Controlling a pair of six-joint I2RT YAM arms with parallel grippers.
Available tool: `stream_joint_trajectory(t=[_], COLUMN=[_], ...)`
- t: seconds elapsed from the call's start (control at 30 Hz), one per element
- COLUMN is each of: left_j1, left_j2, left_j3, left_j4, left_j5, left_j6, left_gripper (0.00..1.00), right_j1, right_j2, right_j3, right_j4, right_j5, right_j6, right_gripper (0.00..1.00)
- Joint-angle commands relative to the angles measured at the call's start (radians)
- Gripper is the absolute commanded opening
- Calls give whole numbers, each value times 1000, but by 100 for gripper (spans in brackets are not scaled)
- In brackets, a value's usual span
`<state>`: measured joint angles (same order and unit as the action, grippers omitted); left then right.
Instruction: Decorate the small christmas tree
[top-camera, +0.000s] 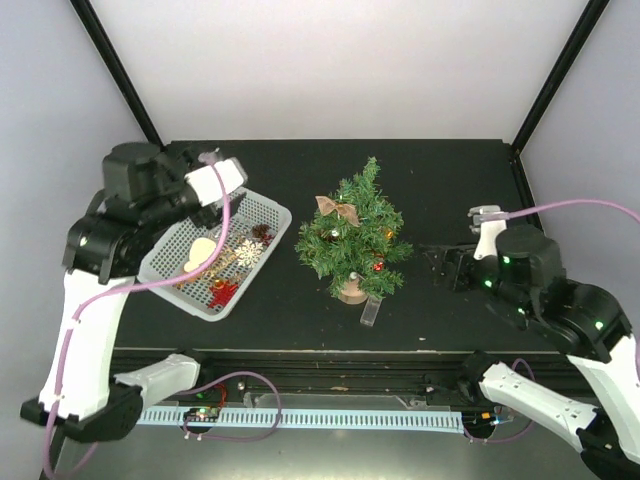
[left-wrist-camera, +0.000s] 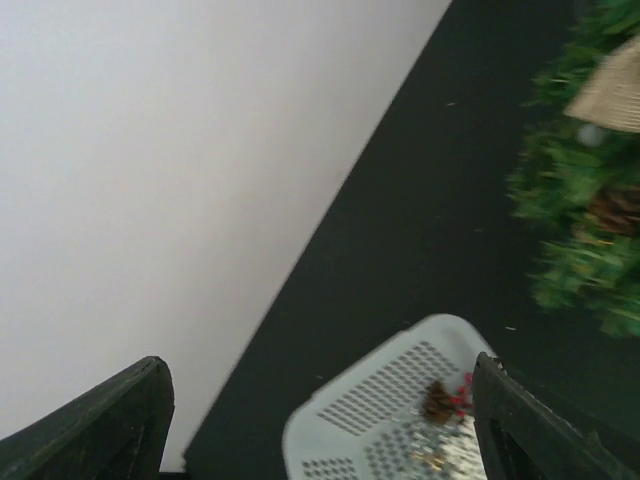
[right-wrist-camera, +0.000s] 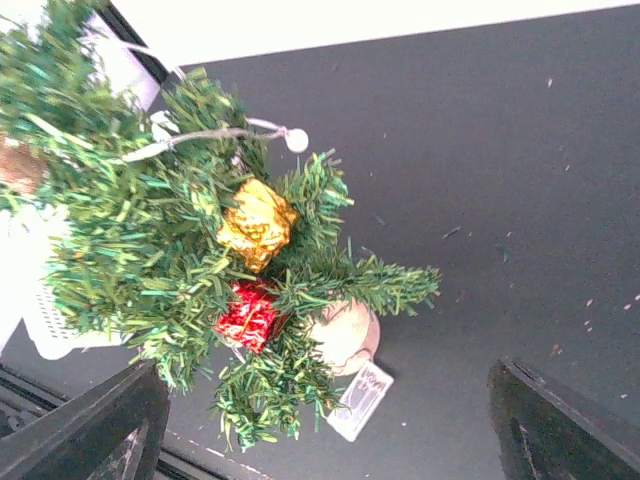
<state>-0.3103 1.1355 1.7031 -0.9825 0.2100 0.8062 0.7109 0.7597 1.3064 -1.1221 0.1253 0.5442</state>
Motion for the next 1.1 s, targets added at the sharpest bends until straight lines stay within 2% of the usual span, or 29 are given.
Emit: stream_joint_trajectory(t=[0.0, 0.13, 0.2, 0.37, 0.53, 0.7, 1.07], left_j1=[47, 80, 136, 185, 264, 370, 422], left_j2=[-132, -236, -299, -420, -544, -593, -692], left_j3=[-74, -173, -234, -345, -450, -465, -469], left_j4=[-184, -212, -199, -217, -183, -191, -246], left_j5=[178, 272, 365, 399, 524, 664, 697], left_j6=[-163, -278, -287, -287, -318, -343, -340], left_gripper=[82, 83, 83, 83, 86, 87, 88], right_j1=[-4, -5, -5, -5, -4, -4, -5], right_j2=[-18, -50, -73, -123, -191, -257, -282], right_j3=[104, 187, 229, 341, 362, 344, 370], right_j4=[-102, -160, -191, -261, -270, -244, -280], right_j5=[48, 27, 8, -12, -45, -93, -119], right_j6=[-61, -96, -114, -158, -185, -170, -148], right_gripper=[90, 94, 95, 97, 97, 97, 96])
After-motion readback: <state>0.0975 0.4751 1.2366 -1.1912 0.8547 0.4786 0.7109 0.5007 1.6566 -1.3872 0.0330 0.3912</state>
